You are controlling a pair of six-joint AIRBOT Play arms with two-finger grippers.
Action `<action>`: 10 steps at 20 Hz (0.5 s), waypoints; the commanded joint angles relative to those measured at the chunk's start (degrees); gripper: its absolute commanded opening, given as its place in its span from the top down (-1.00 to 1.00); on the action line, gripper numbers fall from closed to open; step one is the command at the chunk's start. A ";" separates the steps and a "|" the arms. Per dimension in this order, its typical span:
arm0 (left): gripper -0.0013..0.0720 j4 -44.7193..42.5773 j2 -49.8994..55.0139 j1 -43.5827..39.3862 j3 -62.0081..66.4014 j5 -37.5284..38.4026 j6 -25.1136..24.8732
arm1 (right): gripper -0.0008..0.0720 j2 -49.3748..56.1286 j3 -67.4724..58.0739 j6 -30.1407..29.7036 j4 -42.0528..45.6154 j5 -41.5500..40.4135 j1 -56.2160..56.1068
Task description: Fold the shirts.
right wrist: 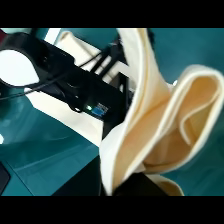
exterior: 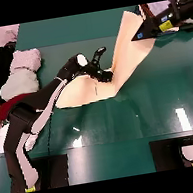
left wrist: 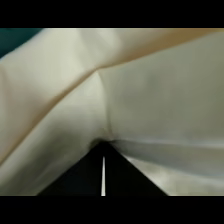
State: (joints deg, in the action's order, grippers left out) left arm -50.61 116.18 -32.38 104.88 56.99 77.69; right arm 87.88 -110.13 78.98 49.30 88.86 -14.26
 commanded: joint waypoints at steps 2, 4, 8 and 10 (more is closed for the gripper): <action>0.91 -1.53 -0.61 1.64 0.66 2.32 0.39 | 0.95 2.27 -3.54 0.35 0.22 -0.81 -4.20; 0.91 -5.42 -2.21 3.72 0.70 5.11 0.87 | 0.95 4.11 -5.40 0.24 0.22 -0.76 -5.22; 0.90 -13.27 -8.22 10.19 0.70 9.62 1.84 | 0.95 7.26 -6.88 -0.61 0.15 -1.68 -8.87; 0.90 -16.63 -12.37 14.93 0.70 10.84 1.84 | 0.95 8.90 -6.88 -1.20 0.13 -3.02 -12.20</action>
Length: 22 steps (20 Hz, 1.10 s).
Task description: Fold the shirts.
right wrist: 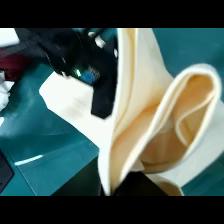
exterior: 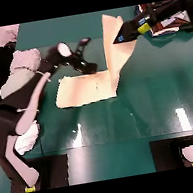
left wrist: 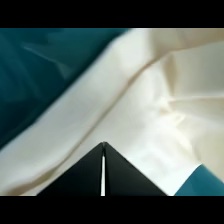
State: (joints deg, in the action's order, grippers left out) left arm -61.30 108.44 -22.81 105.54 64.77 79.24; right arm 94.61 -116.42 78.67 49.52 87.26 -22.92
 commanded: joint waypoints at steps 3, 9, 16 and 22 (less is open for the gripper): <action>0.90 -8.63 -11.43 13.20 0.04 4.79 0.22 | 0.94 5.97 -0.61 -3.08 -0.39 -7.63 -10.97; 0.90 -8.81 -21.33 23.65 0.04 5.99 -0.15 | 0.28 18.43 -0.61 -8.87 -0.55 -23.30 -26.38; 0.90 -8.83 -22.45 24.50 0.04 9.44 -0.17 | -0.50 12.50 1.97 -6.58 9.62 -7.67 -20.52; 0.90 -5.51 -22.43 24.46 -2.82 10.73 -0.24 | -0.93 -0.92 27.52 -3.72 10.82 -9.03 -2.14</action>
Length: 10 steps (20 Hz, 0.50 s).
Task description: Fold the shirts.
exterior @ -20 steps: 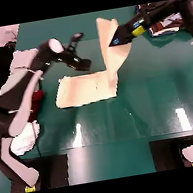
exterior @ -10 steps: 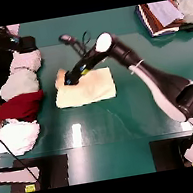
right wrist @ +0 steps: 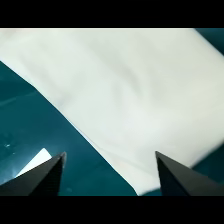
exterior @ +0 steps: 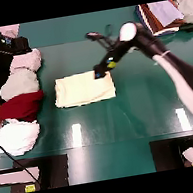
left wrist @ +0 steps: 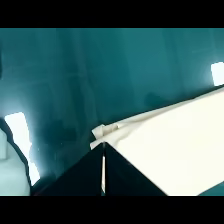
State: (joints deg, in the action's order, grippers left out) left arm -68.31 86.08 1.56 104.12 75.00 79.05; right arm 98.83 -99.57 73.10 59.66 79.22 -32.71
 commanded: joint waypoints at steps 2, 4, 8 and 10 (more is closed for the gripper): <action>0.90 1.92 -0.02 0.07 -2.21 0.39 -0.04 | -1.00 -5.79 18.10 1.86 -5.09 -4.39 13.07; 0.90 2.71 -0.02 0.07 -2.29 0.09 -0.26 | -0.98 -4.20 24.11 0.81 -14.34 -8.48 16.79; 0.90 4.50 -0.02 0.07 -2.29 -1.11 -0.63 | -0.87 1.86 26.84 -5.22 -28.11 -13.92 15.23; 0.90 4.50 -0.02 0.09 -2.29 -1.11 -0.66 | -0.87 5.53 23.61 -5.81 -31.39 -14.53 12.11</action>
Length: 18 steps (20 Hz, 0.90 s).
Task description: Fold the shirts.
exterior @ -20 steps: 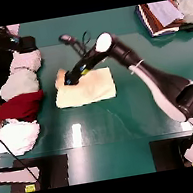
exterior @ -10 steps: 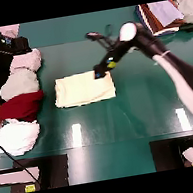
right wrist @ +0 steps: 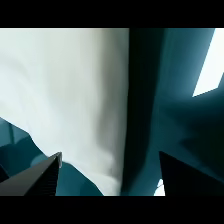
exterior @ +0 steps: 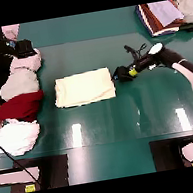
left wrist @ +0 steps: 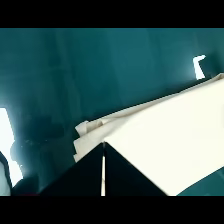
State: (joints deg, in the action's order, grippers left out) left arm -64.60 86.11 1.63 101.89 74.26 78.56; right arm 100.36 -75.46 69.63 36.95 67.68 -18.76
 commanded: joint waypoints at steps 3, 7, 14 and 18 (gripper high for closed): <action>0.90 0.81 -0.04 0.02 -0.07 -0.13 -0.63 | -0.87 9.33 -6.93 -2.16 -10.43 -2.29 -6.78; 0.90 1.01 -0.04 0.00 -0.07 0.46 -0.61 | 0.68 12.33 -11.08 -3.43 -11.72 -2.16 -10.86; 0.90 2.86 -0.04 -4.74 -0.07 1.03 -2.36 | 0.95 -2.19 -0.94 -4.46 -8.74 -4.50 -1.95; 0.90 2.86 -0.04 -10.56 -0.04 -1.29 -2.54 | 0.95 -19.47 11.98 0.90 2.54 -5.79 14.86</action>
State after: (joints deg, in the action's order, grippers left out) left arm -61.80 86.11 -5.48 101.84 74.50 76.40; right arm 91.46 -71.22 67.18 32.18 63.37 -13.93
